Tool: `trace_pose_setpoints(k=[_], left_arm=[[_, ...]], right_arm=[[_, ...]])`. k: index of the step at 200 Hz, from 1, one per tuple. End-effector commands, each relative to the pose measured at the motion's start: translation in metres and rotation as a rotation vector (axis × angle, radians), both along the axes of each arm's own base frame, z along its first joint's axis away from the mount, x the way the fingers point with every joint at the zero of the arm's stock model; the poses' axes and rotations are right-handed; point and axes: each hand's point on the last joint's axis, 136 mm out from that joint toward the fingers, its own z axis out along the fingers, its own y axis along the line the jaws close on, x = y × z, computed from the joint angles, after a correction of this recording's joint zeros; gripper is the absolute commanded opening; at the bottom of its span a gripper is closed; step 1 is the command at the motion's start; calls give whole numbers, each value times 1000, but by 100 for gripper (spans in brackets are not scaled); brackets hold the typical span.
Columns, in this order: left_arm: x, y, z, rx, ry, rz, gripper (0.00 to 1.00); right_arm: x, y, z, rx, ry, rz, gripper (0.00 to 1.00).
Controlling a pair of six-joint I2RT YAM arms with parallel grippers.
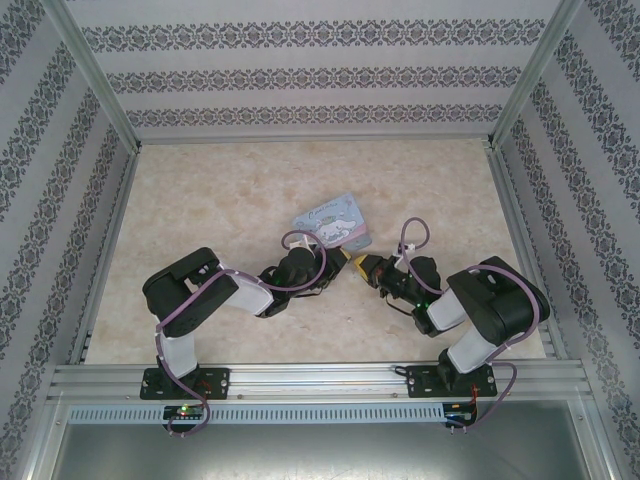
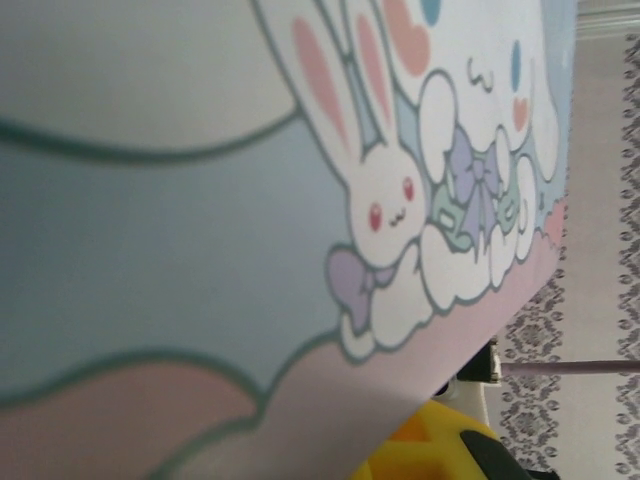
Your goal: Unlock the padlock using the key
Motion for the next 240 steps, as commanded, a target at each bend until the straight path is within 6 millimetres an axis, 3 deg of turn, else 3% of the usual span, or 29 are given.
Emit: trace_pose_setpoints(k=[1, 77, 152, 213, 240], left_arm=[[-16, -29, 43, -172, -66, -109, 0], [-18, -36, 56, -207, -92, -123, 0], [-21, -38, 62, -227, -101, -131, 0], [-18, -39, 62, -225, -101, -112, 0], [-17, -45, 61, -223, -98, -109, 0]], right_arm=[[17, 4, 35, 75, -92, -9, 0], [31, 4, 48, 128, -84, -2, 0], [45, 2, 48, 142, -76, 35, 0], [38, 2, 49, 142, -77, 37, 0], [32, 12, 52, 145, -82, 41, 0]])
